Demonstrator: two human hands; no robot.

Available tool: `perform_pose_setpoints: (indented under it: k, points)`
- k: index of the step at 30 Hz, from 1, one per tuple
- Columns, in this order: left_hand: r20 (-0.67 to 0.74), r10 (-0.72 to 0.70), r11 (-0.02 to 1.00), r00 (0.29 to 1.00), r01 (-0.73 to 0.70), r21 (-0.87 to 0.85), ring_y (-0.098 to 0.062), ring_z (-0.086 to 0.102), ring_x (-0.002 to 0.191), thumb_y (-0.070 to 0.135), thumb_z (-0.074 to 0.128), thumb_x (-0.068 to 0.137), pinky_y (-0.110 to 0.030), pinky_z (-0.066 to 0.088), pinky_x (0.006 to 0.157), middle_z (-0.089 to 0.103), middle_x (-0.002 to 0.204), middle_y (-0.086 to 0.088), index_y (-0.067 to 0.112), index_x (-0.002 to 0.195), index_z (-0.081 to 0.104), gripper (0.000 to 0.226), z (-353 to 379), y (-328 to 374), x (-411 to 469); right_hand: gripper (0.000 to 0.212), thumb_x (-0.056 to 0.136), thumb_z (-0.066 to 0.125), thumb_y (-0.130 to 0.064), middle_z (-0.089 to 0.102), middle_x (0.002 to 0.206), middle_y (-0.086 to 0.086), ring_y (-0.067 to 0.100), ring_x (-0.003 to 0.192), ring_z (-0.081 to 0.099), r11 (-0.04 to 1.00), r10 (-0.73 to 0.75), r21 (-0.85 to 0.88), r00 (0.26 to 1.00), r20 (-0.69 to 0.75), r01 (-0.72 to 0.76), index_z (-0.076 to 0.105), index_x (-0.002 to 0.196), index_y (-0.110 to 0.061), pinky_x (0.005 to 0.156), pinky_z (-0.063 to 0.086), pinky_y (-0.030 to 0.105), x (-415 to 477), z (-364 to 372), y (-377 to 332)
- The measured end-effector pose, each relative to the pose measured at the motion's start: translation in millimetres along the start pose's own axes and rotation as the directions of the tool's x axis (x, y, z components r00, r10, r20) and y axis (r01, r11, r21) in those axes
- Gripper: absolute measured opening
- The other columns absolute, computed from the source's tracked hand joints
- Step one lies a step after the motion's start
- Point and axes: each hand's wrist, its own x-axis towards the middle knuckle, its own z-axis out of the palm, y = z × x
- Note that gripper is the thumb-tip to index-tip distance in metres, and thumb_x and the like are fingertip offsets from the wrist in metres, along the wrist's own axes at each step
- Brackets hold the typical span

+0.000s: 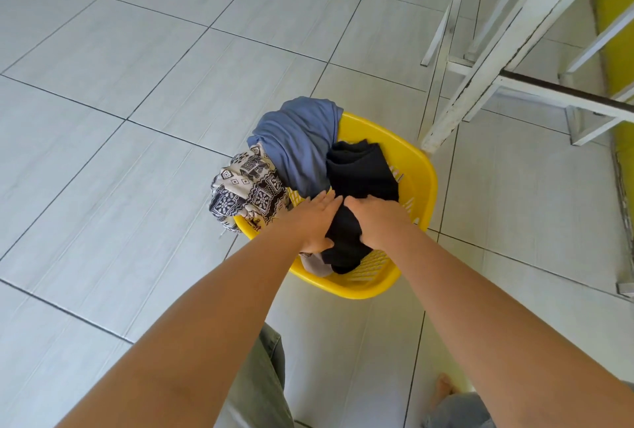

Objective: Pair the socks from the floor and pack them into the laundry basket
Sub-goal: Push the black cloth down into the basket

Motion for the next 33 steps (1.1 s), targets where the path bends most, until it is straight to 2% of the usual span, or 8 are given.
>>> perform_pose_setpoints:
  k: [2,6,10,14,18,23,27,33]
  points:
    - [0.069,-0.02,1.0,0.997,0.018,0.021,-0.023,-0.006,0.151,0.036,0.055,0.096,-0.04,0.006,0.123,-0.007,0.164,-0.008,0.012,0.155,-0.006,0.089,6.2,1.4,2.0,0.067,0.088,0.066,-0.029,0.043,0.147,0.005,0.029,0.142,0.035,0.999,0.023,-0.035,0.991,0.129,-0.018,0.032,0.144,-0.021,0.109,0.037,0.047,6.2,4.8,0.2]
    - [0.12,-0.032,0.999,0.992,0.03,0.016,-0.024,-0.008,0.151,0.039,0.047,0.099,-0.041,0.005,0.123,-0.008,0.164,-0.009,0.013,0.155,-0.004,0.08,11.4,1.7,4.1,0.072,0.095,0.055,-0.045,0.025,0.161,0.006,0.029,0.148,0.025,0.999,0.042,-0.027,0.959,0.281,-0.036,0.022,0.154,-0.021,0.112,0.034,0.045,7.3,7.7,3.3]
    - [-0.237,-0.005,0.996,0.972,-0.015,-0.086,-0.023,0.013,0.151,0.03,0.048,0.1,-0.036,0.016,0.122,0.014,0.162,-0.009,0.011,0.154,0.02,0.063,-4.1,1.0,1.2,0.048,0.097,0.052,-0.039,0.061,0.131,0.007,0.029,0.117,0.06,0.983,0.059,0.18,0.993,-0.102,-0.039,0.045,0.14,-0.02,0.085,0.053,0.04,2.3,-9.1,7.4]
    - [-0.695,0.092,0.983,0.713,-0.177,-0.051,-0.032,0.046,0.134,0.015,0.053,0.093,-0.044,0.032,0.116,0.052,0.141,-0.017,0.002,0.133,0.055,0.042,-26.1,-5.9,-3.6,0.035,0.095,0.056,-0.034,0.07,0.103,0.009,0.03,0.098,0.063,0.949,0.141,0.311,0.818,-0.558,0.049,0.057,0.125,-0.016,0.066,0.05,0.036,3.7,-37.5,5.0]
    - [-0.887,-0.04,0.995,0.46,0.103,0.008,-0.036,0.055,0.124,0.02,0.057,0.088,-0.049,0.035,0.11,0.061,0.129,-0.018,0.003,0.12,0.063,0.037,-53.3,-23.3,-4.4,0.053,0.089,0.066,-0.032,0.064,0.123,0.015,0.034,0.118,0.055,0.951,0.1,0.289,0.777,-0.621,0.108,0.051,0.134,-0.008,0.091,0.048,0.041,26.2,-64.9,5.5]
    - [-0.592,-0.586,0.79,0.553,0.552,-0.266,-0.038,0.042,0.132,0.058,0.044,0.093,-0.052,0.022,0.116,0.048,0.141,-0.018,0.01,0.139,0.04,0.066,-74.8,-50.3,-10.7,0.083,0.084,0.067,-0.05,0.049,0.143,0.013,0.033,0.133,0.043,0.979,0.056,0.194,0.832,-0.552,0.063,0.035,0.146,-0.006,0.109,0.035,0.042,70.9,-78.2,-0.7]
    - [-0.507,-0.553,0.826,0.661,0.512,-0.235,-0.038,0.054,0.117,0.061,0.054,0.086,-0.046,0.039,0.099,0.057,0.126,-0.018,0.017,0.142,0.033,0.074,-76.8,-57.0,-2.8,0.1,0.08,0.067,-0.059,0.039,0.151,0.014,0.035,0.14,0.034,0.988,0.035,0.149,0.896,-0.442,0.035,0.016,0.154,-0.014,0.111,0.033,0.049,94.8,-81.2,-7.6]
    - [-0.683,-0.483,0.855,0.549,0.464,-0.232,-0.037,0.065,0.092,0.017,0.056,0.094,-0.039,0.047,0.079,0.068,0.099,-0.015,0.005,0.117,0.058,0.026,-77.7,-57.6,1.8,0.099,0.083,0.072,-0.043,0.014,0.164,0.009,0.028,0.152,0.013,0.985,-0.013,0.152,0.914,-0.405,0.082,0.01,0.156,-0.02,0.12,0.018,0.051,98.4,-74.8,-9.6]
